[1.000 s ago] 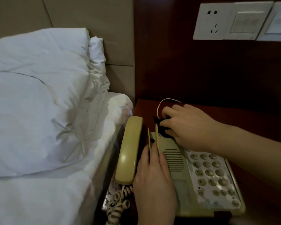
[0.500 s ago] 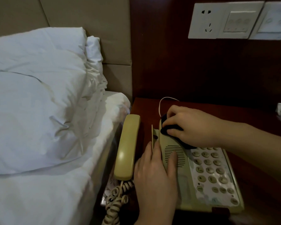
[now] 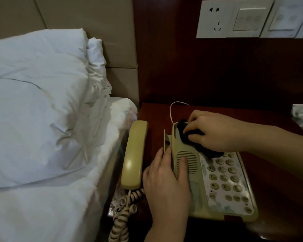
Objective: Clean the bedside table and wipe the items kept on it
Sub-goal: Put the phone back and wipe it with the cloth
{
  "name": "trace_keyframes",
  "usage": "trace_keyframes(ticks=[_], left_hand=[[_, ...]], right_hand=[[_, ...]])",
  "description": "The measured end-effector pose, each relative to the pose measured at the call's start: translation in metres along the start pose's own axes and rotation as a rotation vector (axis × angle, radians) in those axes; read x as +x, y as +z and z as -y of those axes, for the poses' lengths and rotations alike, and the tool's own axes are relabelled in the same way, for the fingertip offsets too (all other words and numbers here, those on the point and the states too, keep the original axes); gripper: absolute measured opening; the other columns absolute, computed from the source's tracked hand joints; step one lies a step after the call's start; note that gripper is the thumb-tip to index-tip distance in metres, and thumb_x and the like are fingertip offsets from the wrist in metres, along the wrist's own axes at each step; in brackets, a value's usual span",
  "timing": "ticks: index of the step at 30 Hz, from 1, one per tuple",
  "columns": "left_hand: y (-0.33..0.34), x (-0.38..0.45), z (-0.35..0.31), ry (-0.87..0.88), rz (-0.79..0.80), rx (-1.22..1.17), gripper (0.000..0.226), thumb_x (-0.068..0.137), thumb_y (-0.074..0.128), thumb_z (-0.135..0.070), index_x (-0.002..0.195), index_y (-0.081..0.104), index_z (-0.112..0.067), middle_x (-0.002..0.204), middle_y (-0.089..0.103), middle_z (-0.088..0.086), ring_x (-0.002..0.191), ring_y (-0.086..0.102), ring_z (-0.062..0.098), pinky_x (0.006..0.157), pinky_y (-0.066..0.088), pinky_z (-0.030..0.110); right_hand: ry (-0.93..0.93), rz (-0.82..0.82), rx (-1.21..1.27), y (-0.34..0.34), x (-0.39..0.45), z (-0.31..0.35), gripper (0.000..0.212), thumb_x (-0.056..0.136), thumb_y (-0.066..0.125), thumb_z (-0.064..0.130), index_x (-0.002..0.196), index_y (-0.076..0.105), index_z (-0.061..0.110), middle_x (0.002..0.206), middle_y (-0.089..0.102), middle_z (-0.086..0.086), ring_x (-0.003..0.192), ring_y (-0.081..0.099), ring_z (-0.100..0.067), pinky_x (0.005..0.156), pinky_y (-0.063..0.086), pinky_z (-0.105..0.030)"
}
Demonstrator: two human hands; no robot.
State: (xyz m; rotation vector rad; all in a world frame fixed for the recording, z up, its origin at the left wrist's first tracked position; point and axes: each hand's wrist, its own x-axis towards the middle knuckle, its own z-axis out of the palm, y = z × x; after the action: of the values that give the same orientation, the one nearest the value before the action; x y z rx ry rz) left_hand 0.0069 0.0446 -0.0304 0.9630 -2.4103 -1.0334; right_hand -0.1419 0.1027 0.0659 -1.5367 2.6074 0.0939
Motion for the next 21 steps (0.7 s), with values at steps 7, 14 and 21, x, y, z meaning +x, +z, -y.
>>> trace_keyframes(ticks=[7, 14, 21], left_hand=[[-0.005, -0.004, -0.003, 0.0, -0.003, -0.078, 0.051, 0.104, 0.042, -0.051, 0.153, 0.041, -0.036, 0.158, 0.041, -0.018, 0.14, 0.044, 0.008, 0.118, 0.037, 0.037], [-0.035, -0.003, 0.001, -0.168, 0.117, -0.452, 0.045, 0.11, 0.038, -0.035, 0.155, 0.037, -0.035, 0.141, 0.051, -0.02, 0.128, 0.047, 0.001, 0.11, 0.036, 0.026], [-0.032, -0.004, 0.015, -0.097, 0.173, -0.356, 0.043, 0.107, 0.05, -0.025, 0.144, 0.048, -0.047, 0.115, 0.06, -0.032, 0.112, 0.056, -0.007, 0.106, 0.049, 0.032]], right_hand=[[-0.006, -0.081, 0.19, 0.002, -0.017, 0.0, 0.035, 0.098, 0.055, 0.039, 0.132, 0.057, 0.037, 0.129, 0.05, 0.013, 0.114, 0.051, -0.007, 0.097, 0.048, -0.03], [0.142, -0.48, 0.362, 0.019, -0.048, 0.018, 0.034, 0.093, 0.056, 0.048, 0.124, 0.061, 0.035, 0.12, 0.05, 0.019, 0.106, 0.051, -0.002, 0.083, 0.046, -0.019], [-0.033, -0.245, 0.105, 0.039, -0.063, 0.046, 0.048, 0.101, 0.04, 0.046, 0.147, 0.037, 0.032, 0.144, 0.033, 0.016, 0.127, 0.036, -0.003, 0.105, 0.036, -0.02]])
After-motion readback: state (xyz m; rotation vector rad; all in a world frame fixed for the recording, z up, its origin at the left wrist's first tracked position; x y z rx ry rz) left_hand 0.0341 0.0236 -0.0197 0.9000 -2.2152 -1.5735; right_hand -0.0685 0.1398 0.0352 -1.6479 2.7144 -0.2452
